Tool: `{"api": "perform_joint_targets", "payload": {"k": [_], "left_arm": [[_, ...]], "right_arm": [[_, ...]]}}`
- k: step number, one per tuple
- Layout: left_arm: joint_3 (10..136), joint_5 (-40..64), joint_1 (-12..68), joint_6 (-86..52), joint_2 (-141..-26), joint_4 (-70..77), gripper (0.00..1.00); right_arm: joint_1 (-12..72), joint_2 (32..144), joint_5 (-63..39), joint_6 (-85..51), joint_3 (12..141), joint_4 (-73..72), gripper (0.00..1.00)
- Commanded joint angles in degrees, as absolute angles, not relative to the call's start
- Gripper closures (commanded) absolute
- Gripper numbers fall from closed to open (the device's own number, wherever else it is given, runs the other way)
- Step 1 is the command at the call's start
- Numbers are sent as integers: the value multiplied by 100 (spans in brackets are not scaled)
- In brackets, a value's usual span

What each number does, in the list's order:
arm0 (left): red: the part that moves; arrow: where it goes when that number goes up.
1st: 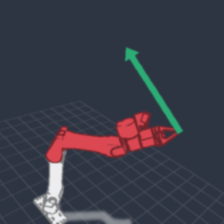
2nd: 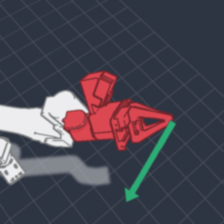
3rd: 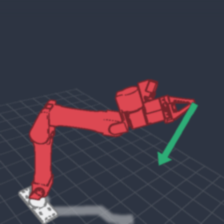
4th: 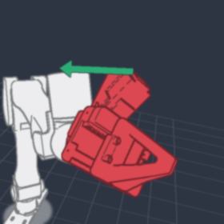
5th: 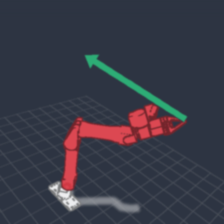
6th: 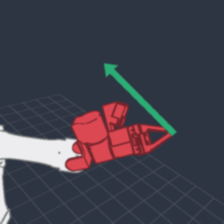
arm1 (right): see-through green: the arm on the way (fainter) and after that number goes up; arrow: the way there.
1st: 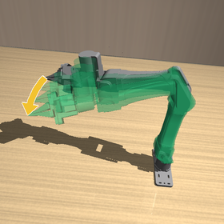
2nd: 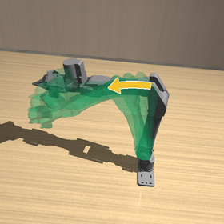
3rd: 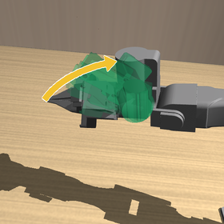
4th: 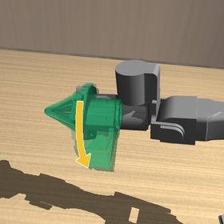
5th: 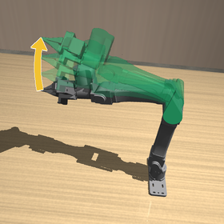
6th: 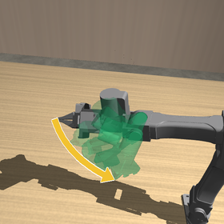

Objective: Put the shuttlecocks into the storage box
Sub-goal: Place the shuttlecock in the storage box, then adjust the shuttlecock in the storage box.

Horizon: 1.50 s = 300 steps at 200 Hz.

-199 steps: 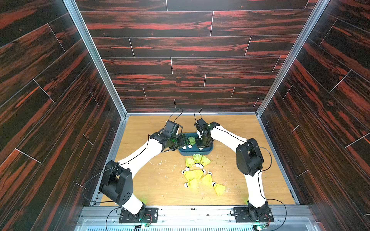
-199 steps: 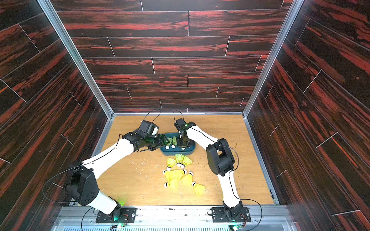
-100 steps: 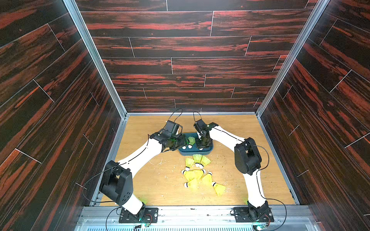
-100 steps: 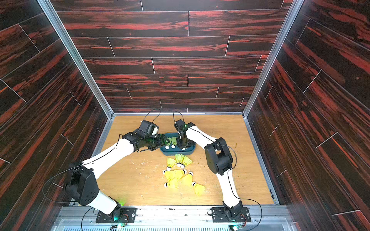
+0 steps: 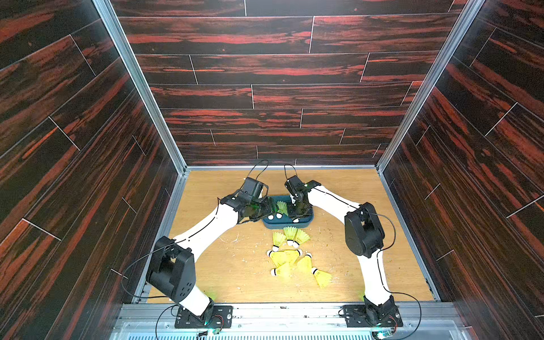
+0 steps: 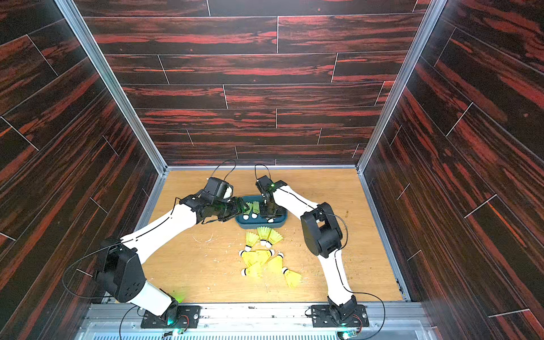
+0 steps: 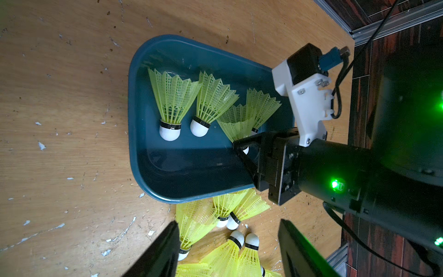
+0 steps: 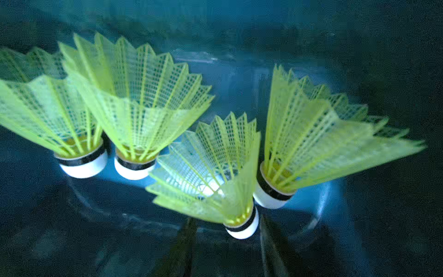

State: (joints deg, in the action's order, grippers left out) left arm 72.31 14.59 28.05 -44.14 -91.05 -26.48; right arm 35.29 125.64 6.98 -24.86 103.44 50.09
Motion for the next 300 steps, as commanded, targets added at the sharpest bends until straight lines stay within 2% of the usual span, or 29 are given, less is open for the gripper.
{"api": "perform_joint_targets", "payload": {"k": [1, 85, 223, 242, 260, 300], "left_arm": [[7186, 1478, 2777, -4386, -8902, -2619, 31], [7076, 1499, 2777, -4403, -8832, -2602, 31], [7033, 1516, 2777, -4412, -8827, -2575, 32], [7040, 1513, 2777, -4419, -8841, -2566, 32], [7058, 1493, 2777, -4404, -8842, -2571, 32], [7059, 1475, 2777, -4398, -8833, -2575, 32]], "right_arm": [[3529, 12555, 763, -2531, 10292, 5054, 52], [3533, 12331, 714, -2557, 10345, 5038, 48], [3665, 12741, 751, -2741, 10503, 4944, 47], [3660, 12808, 823, -2839, 10545, 4969, 49], [3656, 12823, 894, -3006, 10573, 5041, 57], [3642, 12741, 975, -3322, 10513, 5200, 65]]}}
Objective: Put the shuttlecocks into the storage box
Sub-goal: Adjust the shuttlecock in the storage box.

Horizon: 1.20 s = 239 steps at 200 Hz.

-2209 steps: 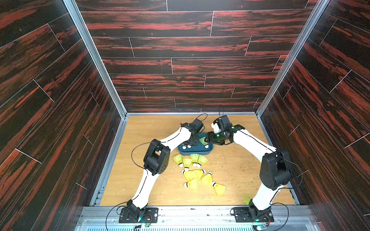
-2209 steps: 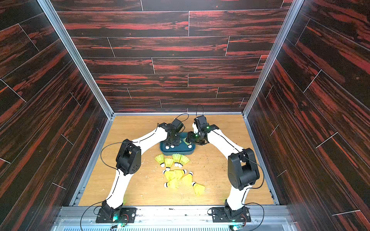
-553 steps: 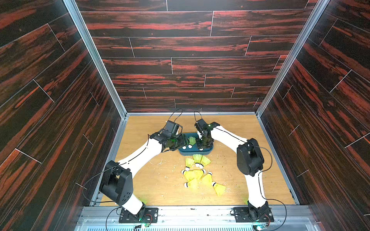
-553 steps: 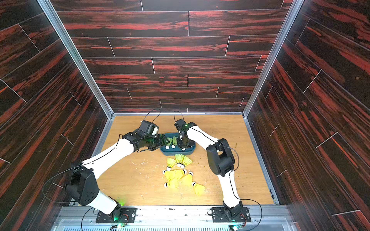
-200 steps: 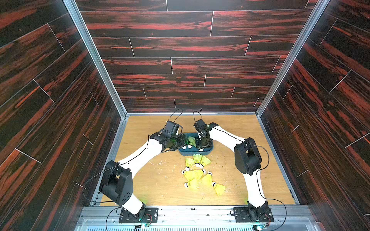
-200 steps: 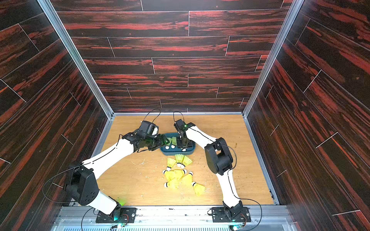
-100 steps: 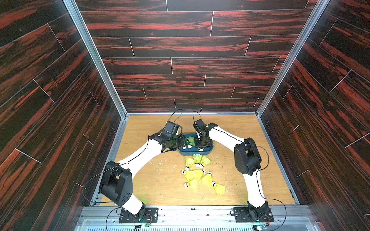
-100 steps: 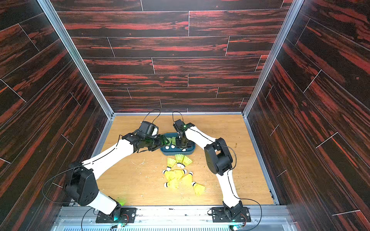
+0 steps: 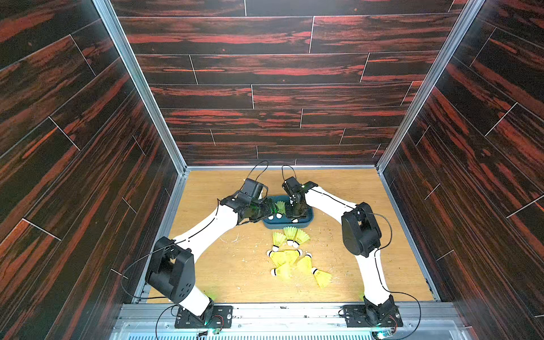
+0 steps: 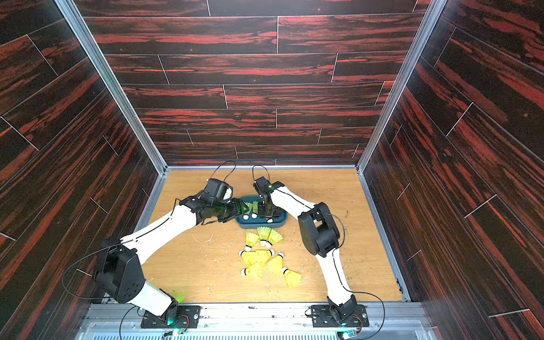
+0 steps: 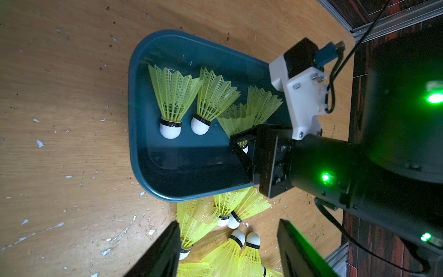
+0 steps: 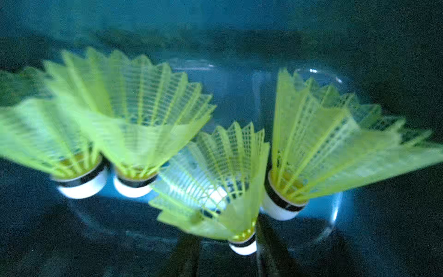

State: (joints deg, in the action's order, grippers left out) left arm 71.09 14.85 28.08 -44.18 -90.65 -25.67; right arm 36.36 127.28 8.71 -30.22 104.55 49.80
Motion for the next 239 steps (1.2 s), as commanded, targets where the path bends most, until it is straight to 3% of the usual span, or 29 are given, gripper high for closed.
{"api": "perform_joint_targets", "payload": {"k": [1, 71, 123, 239], "left_arm": [[7058, 1472, 2777, -4396, -8833, -2575, 32], [7127, 1460, 2777, -4375, -8893, -2572, 32], [7121, 1455, 2777, -4368, -8892, -2575, 32], [7115, 1550, 2777, -4386, -8914, -2558, 32]], "right_arm": [[3636, 12738, 975, -3331, 10508, 5202, 65], [3516, 12560, 703, -3843, 10323, 5167, 74], [3498, 12499, 623, -3955, 10296, 5189, 74], [3507, 12225, 430, -4053, 10242, 5183, 54]]}}
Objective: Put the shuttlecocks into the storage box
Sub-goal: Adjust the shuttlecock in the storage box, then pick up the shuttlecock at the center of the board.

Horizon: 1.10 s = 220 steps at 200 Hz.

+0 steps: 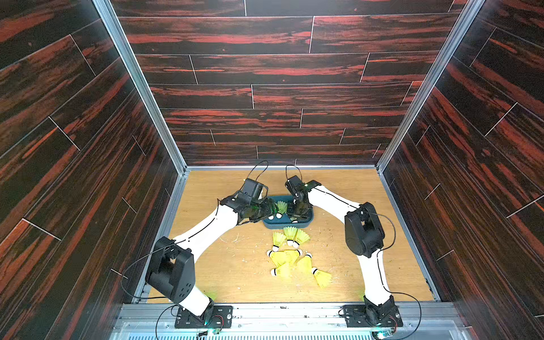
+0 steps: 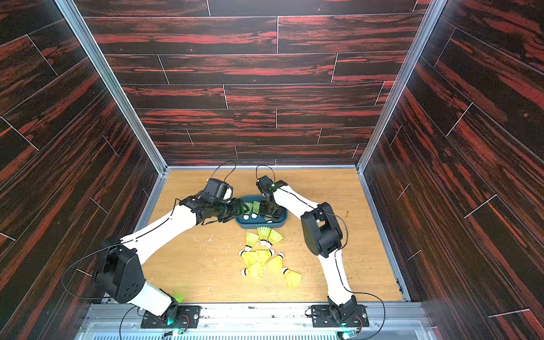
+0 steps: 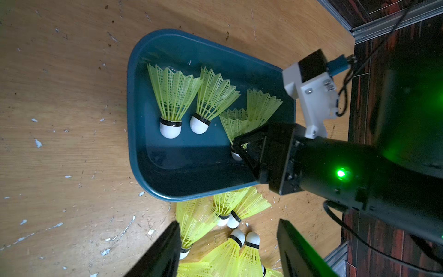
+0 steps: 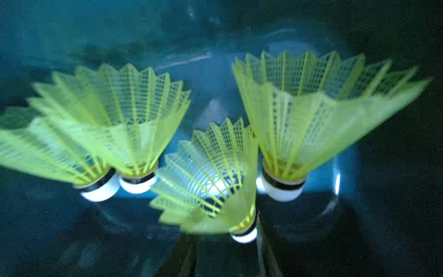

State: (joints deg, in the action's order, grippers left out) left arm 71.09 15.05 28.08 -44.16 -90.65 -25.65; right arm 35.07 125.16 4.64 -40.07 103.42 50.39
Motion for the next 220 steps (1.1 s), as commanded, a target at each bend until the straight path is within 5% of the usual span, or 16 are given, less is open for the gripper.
{"api": "perform_joint_targets", "payload": {"k": [1, 108, 117, 126, 129, 220], "left_arm": [[7108, 1553, 2777, -4386, -8917, -2558, 32], [7067, 1597, 2774, -4299, -8808, -2619, 32], [7058, 1605, 2777, -4233, -8764, -2656, 32], [7038, 1608, 2777, -4150, -8730, -2701, 32], [7028, 1619, 2777, -4120, -8714, -2713, 32], [6636, 2091, 2881, -2564, -8187, -3344, 33]], "right_arm": [[3507, 12217, 430, -4057, 10241, 5184, 54], [3590, 11248, 888, -3732, 9880, 4904, 39], [3627, 11062, 994, -3622, 9804, 4842, 36], [3671, 10895, 1096, -3504, 9710, 4784, 5], [3688, 10827, 1120, -3463, 9665, 4761, 2], [3909, 8655, 1103, -2670, 7494, 4310, 4]]}}
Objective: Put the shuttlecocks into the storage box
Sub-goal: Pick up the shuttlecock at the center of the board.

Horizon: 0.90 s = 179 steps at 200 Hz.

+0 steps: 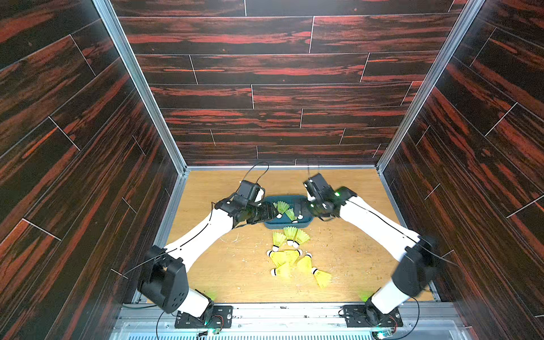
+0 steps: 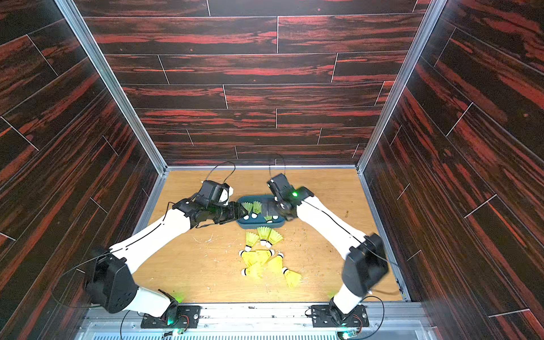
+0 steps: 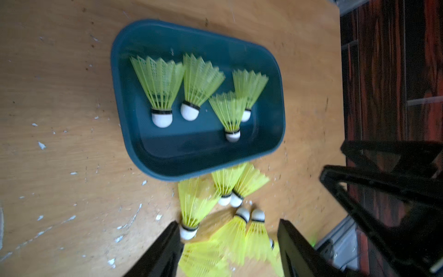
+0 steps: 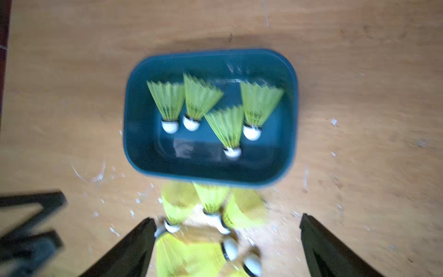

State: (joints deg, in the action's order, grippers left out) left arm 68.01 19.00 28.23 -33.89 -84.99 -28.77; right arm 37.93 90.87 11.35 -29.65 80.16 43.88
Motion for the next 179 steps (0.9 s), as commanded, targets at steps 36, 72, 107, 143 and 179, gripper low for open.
{"api": "perform_joint_targets", "payload": {"k": [36, 72, 107, 143, 179], "left_arm": [[6397, 2291, 3072, -1429, -7942, -3900, 34], [6206, 2438, 3375, -60, -7849, -4257, 36], [5808, 2700, 3707, 1063, -7613, -4356, 38], [5069, 2700, 4346, 1360, -7146, -3967, 42], [4554, 2497, 4729, 1299, -6878, -3537, 42]], "right_arm": [[4213, 7920, 787, -2460, 6651, 4066, 9], [4296, 7276, 117, -2334, 5800, 3634, 14], [4307, 6830, -18, -2164, 5408, 3593, 14], [4311, 6488, -471, -2111, 5232, 3612, 11], [4317, 6142, -1363, -2128, 5042, 3842, 7]]}}
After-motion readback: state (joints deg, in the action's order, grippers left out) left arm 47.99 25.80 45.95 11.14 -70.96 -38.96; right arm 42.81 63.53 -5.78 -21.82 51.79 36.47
